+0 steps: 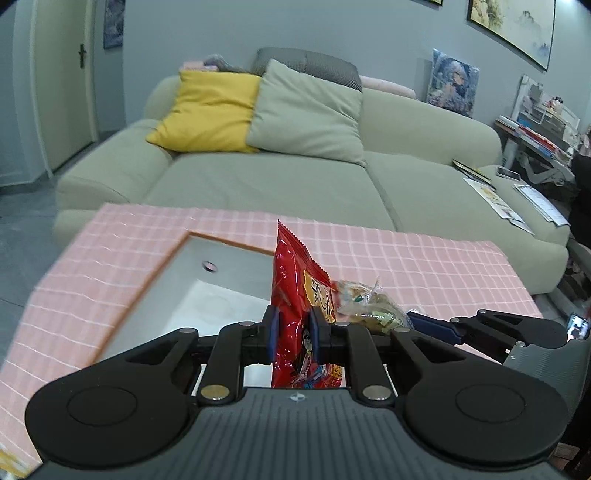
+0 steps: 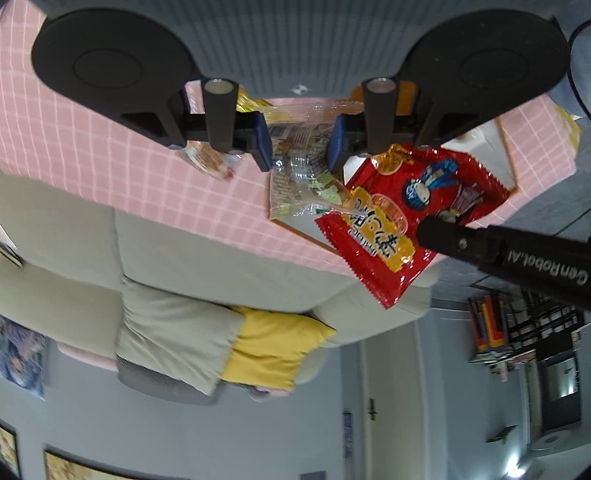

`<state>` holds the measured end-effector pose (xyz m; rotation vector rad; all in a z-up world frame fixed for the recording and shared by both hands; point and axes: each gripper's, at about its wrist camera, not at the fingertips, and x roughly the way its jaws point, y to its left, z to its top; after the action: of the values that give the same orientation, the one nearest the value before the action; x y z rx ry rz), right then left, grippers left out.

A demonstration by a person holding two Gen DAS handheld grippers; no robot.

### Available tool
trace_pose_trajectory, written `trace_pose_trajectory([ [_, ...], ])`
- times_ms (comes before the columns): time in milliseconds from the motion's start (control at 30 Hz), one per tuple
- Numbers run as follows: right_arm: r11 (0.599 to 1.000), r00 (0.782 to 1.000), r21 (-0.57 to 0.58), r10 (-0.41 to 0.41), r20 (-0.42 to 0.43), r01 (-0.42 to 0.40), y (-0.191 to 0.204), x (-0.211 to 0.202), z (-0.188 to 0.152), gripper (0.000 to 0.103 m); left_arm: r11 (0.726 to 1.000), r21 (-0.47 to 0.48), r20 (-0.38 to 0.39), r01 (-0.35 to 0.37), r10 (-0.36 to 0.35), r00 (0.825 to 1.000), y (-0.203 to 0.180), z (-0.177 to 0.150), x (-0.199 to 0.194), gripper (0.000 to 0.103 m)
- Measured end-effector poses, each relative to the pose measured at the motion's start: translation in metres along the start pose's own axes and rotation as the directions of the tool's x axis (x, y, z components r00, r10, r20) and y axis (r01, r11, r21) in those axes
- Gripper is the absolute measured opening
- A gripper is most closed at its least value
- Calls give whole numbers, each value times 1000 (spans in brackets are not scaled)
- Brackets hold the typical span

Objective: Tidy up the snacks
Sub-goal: 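Carry the red bag with left tool over the box while right tool carries the nut bag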

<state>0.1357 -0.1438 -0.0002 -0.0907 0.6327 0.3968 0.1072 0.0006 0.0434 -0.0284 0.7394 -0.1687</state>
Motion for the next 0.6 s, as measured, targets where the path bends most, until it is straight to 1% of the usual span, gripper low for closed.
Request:
trace_pose_trajectory([
  [133,998,1000,-49,31,3,-31,23,10,14,30,999,7,11,-52,52,999,21,6,-5,18],
  [267,992,998,-104,64,-10,-65,46,23,24,30,995,9,-3,-98,98,995,42,8,-3,18],
  [367,983,996,-161,85,-32,-89,60,39,30,30,993,-1,-37,-121,121,992,58,7,6,18],
  [500,959,993,-264,91,-77,-108,81,66,34,30,989,-12,-100,-151,149,984,77,1,25,18],
  [600,936,990,-331,86,-114,-120,92,82,31,30,988,-12,-148,-151,148,978,88,-6,40,18],
])
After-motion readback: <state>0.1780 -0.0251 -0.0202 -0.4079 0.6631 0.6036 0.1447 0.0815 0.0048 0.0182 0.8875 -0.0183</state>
